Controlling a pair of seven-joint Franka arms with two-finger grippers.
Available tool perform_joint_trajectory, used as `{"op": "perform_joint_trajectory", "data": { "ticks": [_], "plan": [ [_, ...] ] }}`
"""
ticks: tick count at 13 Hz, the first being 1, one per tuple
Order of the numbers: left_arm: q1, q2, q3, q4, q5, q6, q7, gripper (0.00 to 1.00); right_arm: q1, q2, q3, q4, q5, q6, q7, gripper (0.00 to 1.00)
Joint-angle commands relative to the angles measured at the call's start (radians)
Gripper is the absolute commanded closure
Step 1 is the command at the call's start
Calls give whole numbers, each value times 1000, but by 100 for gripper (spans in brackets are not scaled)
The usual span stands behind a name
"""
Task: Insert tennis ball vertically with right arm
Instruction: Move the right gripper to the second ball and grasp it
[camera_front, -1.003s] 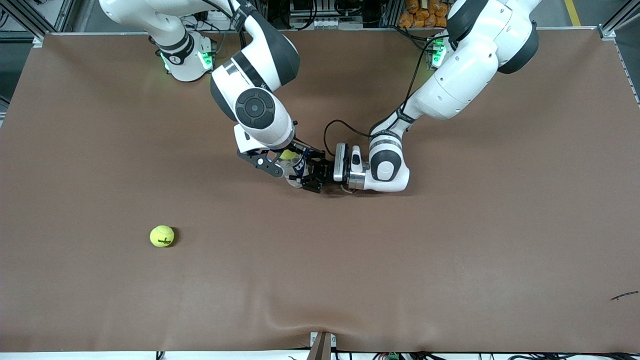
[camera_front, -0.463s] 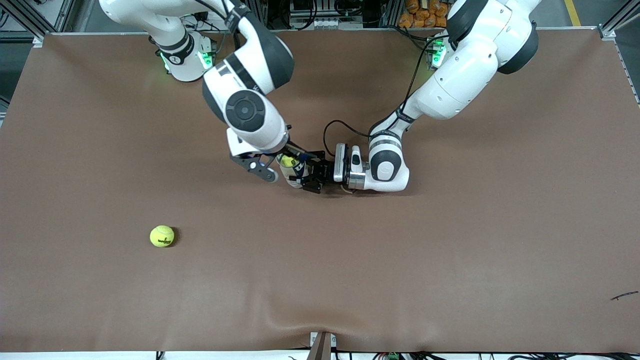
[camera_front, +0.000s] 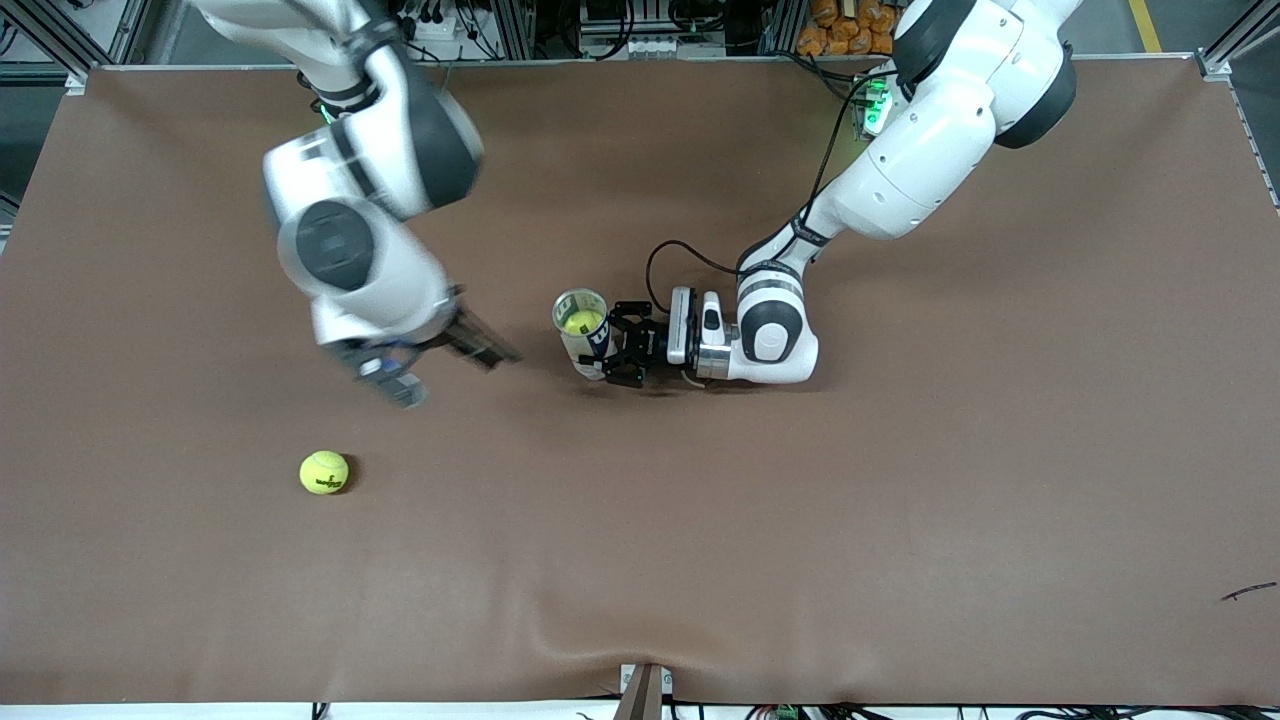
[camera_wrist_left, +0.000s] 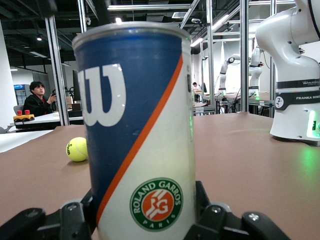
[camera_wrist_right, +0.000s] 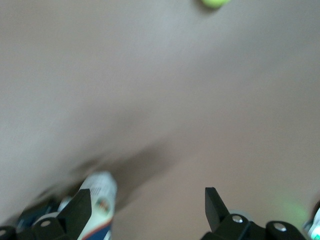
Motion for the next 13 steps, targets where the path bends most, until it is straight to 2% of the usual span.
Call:
{"op": "perform_joint_trajectory", "data": {
  "ticks": [1, 4, 8, 13],
  "plan": [
    [-8, 23, -9, 6, -69, -21, 195, 26, -146, 54, 16, 13, -24, 23, -188, 0],
    [-7, 23, -9, 4, -69, -21, 197, 26, -241, 201, 18, 43, -125, 202, -284, 0],
    [-8, 23, -9, 4, -71, -21, 195, 23, -312, 318, 18, 39, -133, 401, -392, 0],
    [-8, 23, -9, 4, -69, -21, 195, 23, -375, 354, 22, 23, -114, 431, -463, 0]
  ]
}}
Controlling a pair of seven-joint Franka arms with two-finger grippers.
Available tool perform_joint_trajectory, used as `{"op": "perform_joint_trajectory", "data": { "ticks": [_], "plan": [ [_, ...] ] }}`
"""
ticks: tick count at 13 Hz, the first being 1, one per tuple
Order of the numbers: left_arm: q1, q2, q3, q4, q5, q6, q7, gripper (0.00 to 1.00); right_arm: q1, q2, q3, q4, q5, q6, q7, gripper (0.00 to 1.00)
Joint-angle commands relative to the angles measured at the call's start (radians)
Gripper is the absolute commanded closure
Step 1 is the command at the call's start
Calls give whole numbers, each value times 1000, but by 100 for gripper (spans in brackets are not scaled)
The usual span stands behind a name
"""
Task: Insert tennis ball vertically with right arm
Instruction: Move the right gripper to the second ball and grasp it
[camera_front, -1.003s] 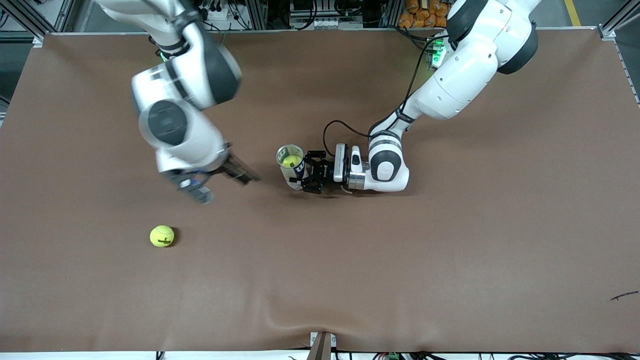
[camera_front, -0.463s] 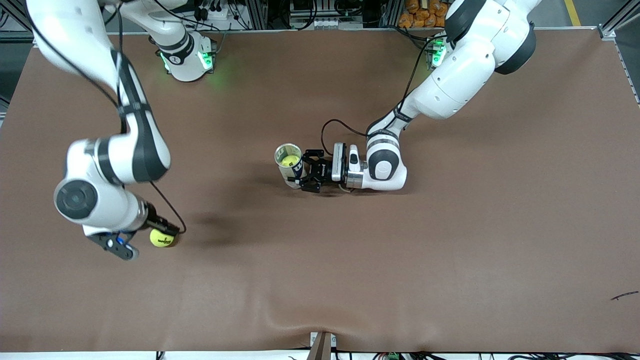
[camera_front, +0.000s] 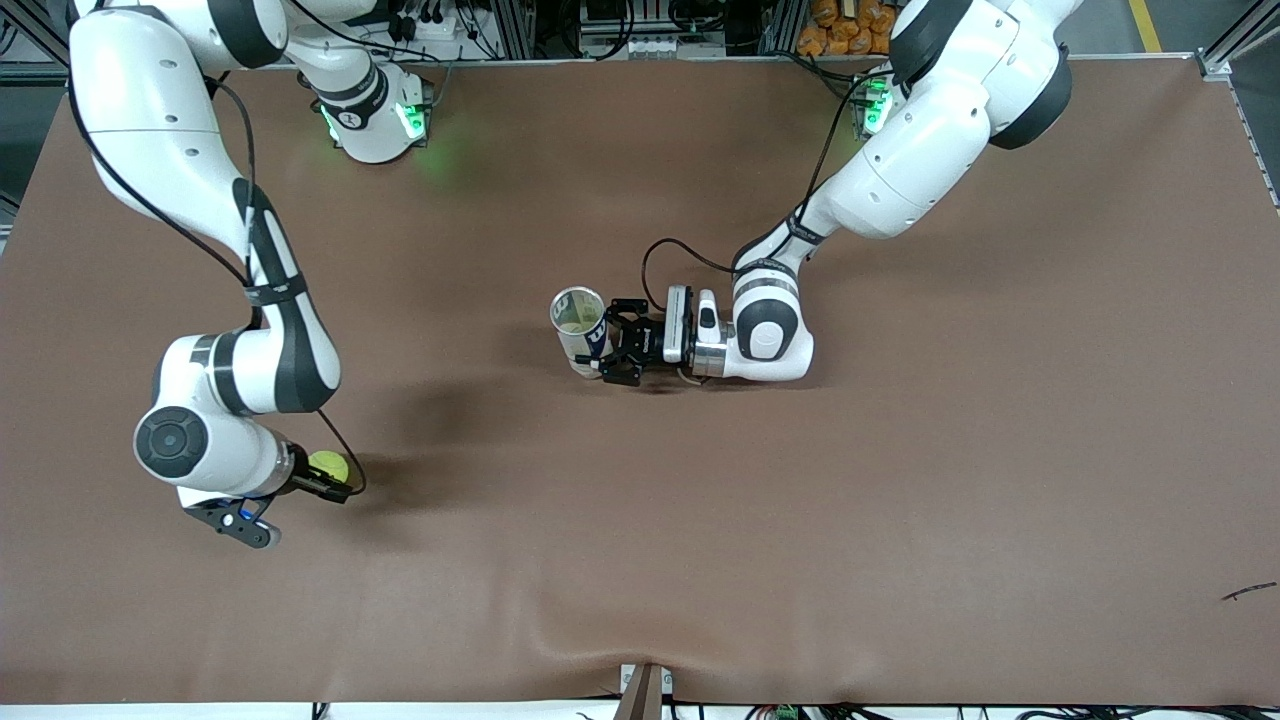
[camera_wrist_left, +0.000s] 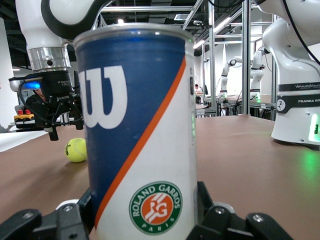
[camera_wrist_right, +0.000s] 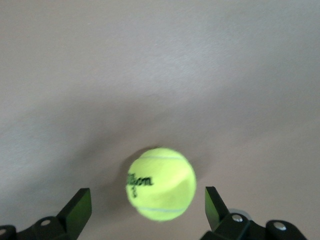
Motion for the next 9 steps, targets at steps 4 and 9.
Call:
{"op": "perform_joint_trajectory", "data": {
  "ticks": [4, 9],
  "plan": [
    [3, 18, -10, 1, -51, -21, 195, 23, -36, 13, 26, -72, 66, 91, -26, 0],
    [3, 18, -8, 1, -51, -21, 195, 23, -36, 28, 26, -80, 71, 94, -26, 15]
  ]
}}
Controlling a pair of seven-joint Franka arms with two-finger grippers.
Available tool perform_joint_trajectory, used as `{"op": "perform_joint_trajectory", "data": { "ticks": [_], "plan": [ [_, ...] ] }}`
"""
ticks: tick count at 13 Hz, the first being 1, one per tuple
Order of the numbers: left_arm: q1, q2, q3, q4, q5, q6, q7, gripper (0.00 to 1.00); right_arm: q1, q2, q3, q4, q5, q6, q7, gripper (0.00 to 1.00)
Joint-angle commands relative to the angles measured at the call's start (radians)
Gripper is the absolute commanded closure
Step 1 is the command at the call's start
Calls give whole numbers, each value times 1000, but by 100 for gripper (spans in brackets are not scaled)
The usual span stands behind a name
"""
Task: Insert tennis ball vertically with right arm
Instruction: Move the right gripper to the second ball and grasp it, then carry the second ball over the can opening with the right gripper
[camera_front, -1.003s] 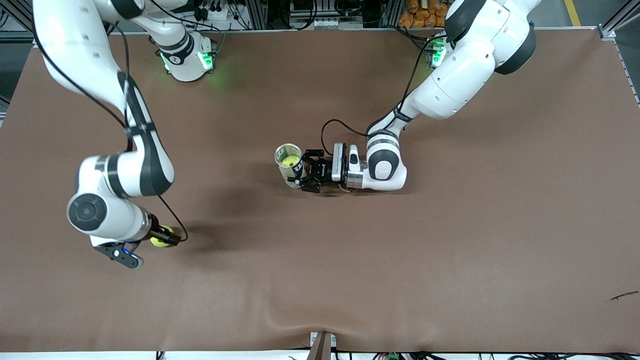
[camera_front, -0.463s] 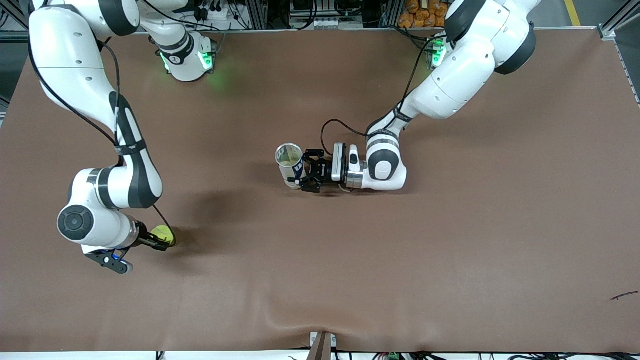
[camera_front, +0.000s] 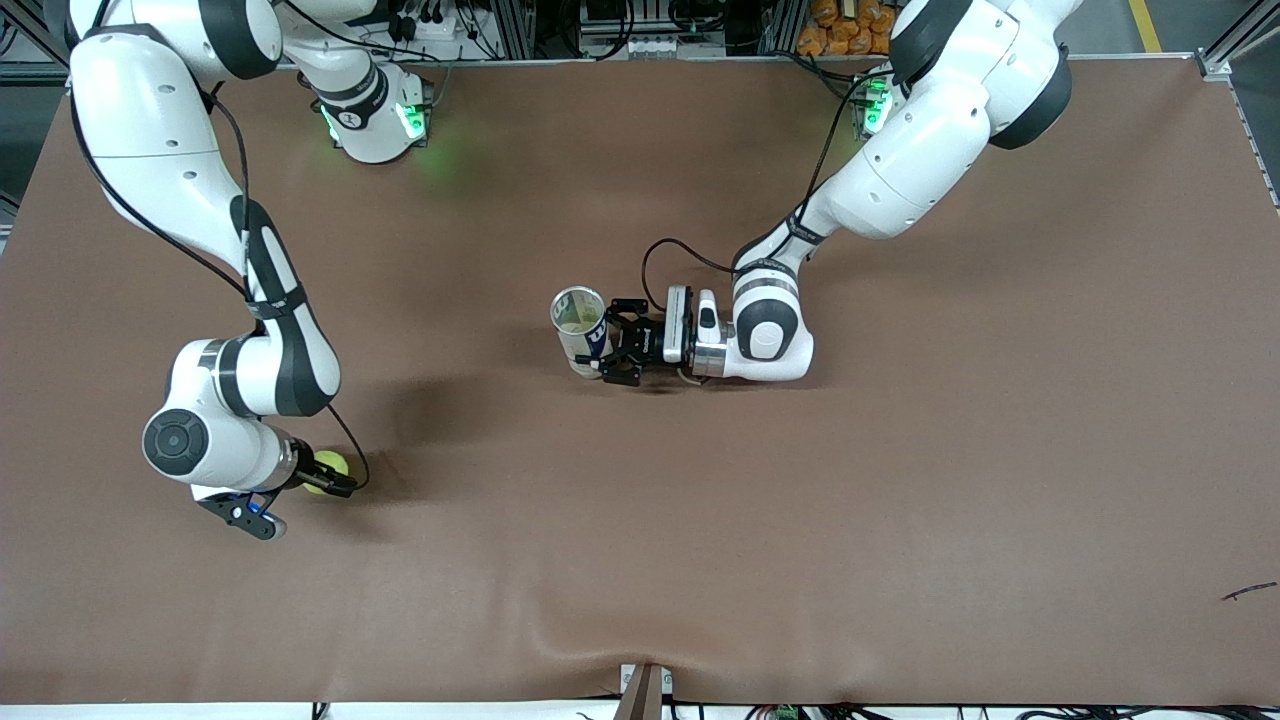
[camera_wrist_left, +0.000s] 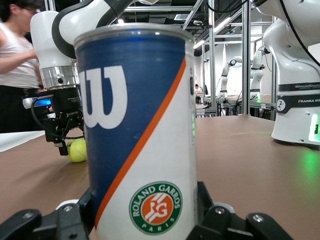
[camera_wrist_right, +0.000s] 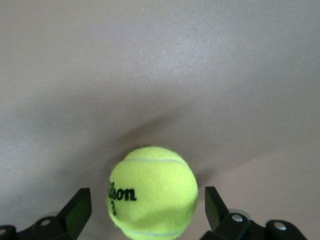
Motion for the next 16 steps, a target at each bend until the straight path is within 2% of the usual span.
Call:
{"op": "perform_joint_trajectory", "data": {
  "ticks": [1, 2, 5, 7, 9, 12, 14, 16],
  "plan": [
    [3, 18, -10, 1, -51, -21, 195, 23, -16, 1, 16, -4, 15, 9, -12, 29],
    [3, 18, -10, 1, -53, -21, 194, 23, -16, 1, 15, -3, 15, 9, -12, 32],
    [3, 18, -8, 1, -53, -21, 195, 23, 1, -22, 18, -3, 15, -10, -3, 32],
    [2, 20, -8, 1, -53, -21, 195, 23, 37, -114, 39, 5, 15, -147, 54, 32],
    [3, 20, -8, 1, -53, -21, 197, 23, 135, -235, 42, 5, 15, -278, 131, 32],
    [3, 18, -8, 1, -53, -21, 195, 23, 310, -358, 51, 3, 35, -428, 204, 32],
    [3, 20, -8, 1, -53, -21, 197, 23, 395, -393, 57, 5, 120, -455, 336, 32],
    [2, 20, -8, 1, -53, -21, 195, 23, 487, -395, 56, 5, 121, -462, 459, 31]
  ]
}}
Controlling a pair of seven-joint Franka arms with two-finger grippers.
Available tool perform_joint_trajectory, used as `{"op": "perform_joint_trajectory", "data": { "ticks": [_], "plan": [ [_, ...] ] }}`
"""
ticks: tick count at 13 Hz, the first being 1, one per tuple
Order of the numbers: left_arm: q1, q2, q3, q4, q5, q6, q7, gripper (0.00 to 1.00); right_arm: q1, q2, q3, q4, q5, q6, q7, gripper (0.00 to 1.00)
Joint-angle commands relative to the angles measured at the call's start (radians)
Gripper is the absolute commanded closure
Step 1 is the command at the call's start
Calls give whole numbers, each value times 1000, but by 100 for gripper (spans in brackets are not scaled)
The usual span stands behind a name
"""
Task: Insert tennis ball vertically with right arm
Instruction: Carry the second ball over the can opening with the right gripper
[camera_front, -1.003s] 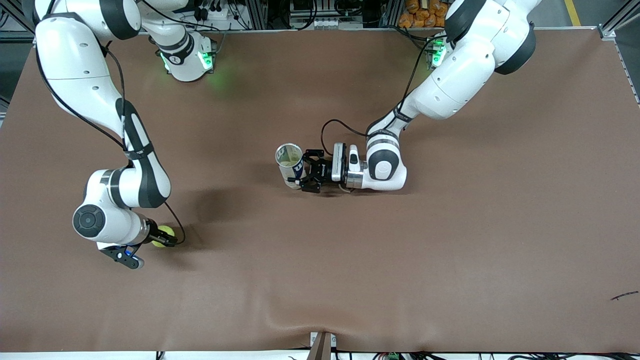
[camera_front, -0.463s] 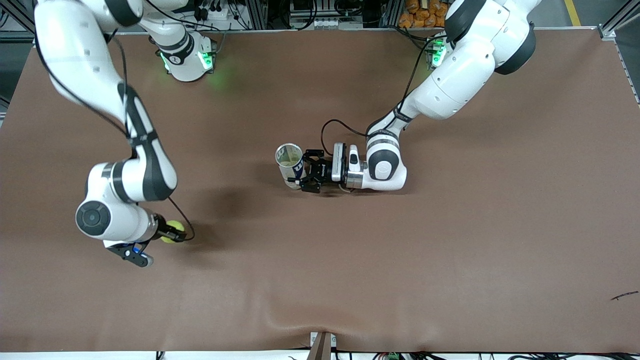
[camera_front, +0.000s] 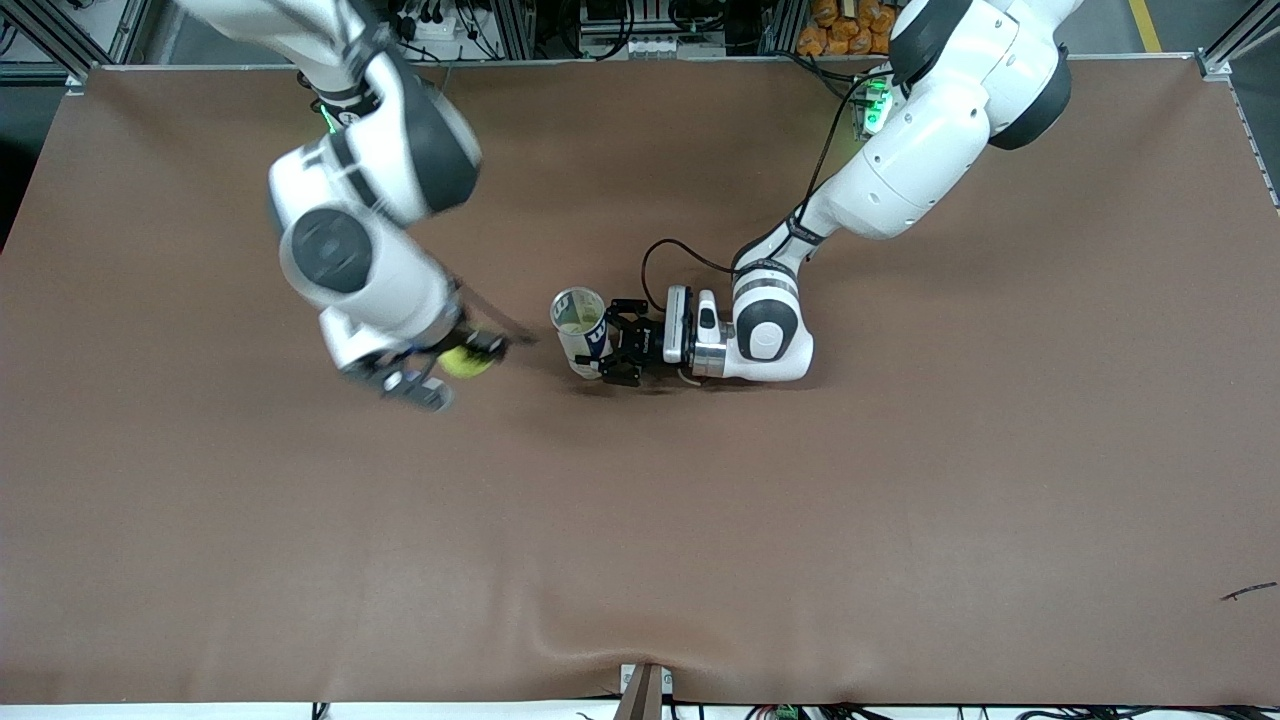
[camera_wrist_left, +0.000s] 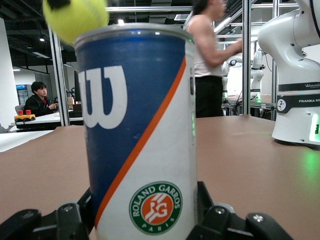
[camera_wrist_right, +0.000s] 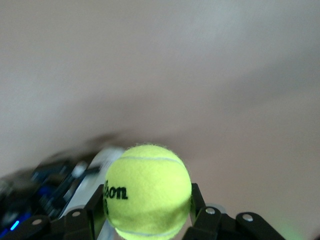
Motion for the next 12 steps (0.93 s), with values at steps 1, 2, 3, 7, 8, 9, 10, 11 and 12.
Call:
{"op": "perform_joint_trajectory", "data": {
  "ticks": [1, 2, 3, 7, 8, 9, 10, 11, 12],
  "plan": [
    [3, 18, -8, -2, -53, -20, 195, 23, 77, -5, -9, -39, 16, 8, 121, 31],
    [3, 18, -8, -2, -53, -20, 195, 23, 109, -2, -9, -39, 16, 8, 154, 30],
    [4, 18, -8, -2, -53, -19, 197, 23, 125, -2, -9, -39, 16, 9, 184, 30],
    [4, 18, -8, -4, -53, -20, 198, 23, 157, 16, -9, -29, 24, 40, 217, 30],
    [4, 18, -8, -4, -53, -20, 198, 23, 166, 27, -9, -29, 24, 52, 217, 30],
    [4, 18, -8, -4, -53, -20, 197, 23, 171, 36, -9, -28, 24, 64, 217, 30],
    [4, 18, -8, -4, -51, -20, 198, 23, 174, 48, -9, -28, 24, 86, 223, 30],
    [4, 16, -8, -4, -51, -20, 198, 23, 174, 59, -9, -28, 24, 109, 231, 29],
    [4, 18, -8, -4, -51, -20, 198, 23, 175, 71, -9, -28, 24, 123, 231, 27]
  ]
}}
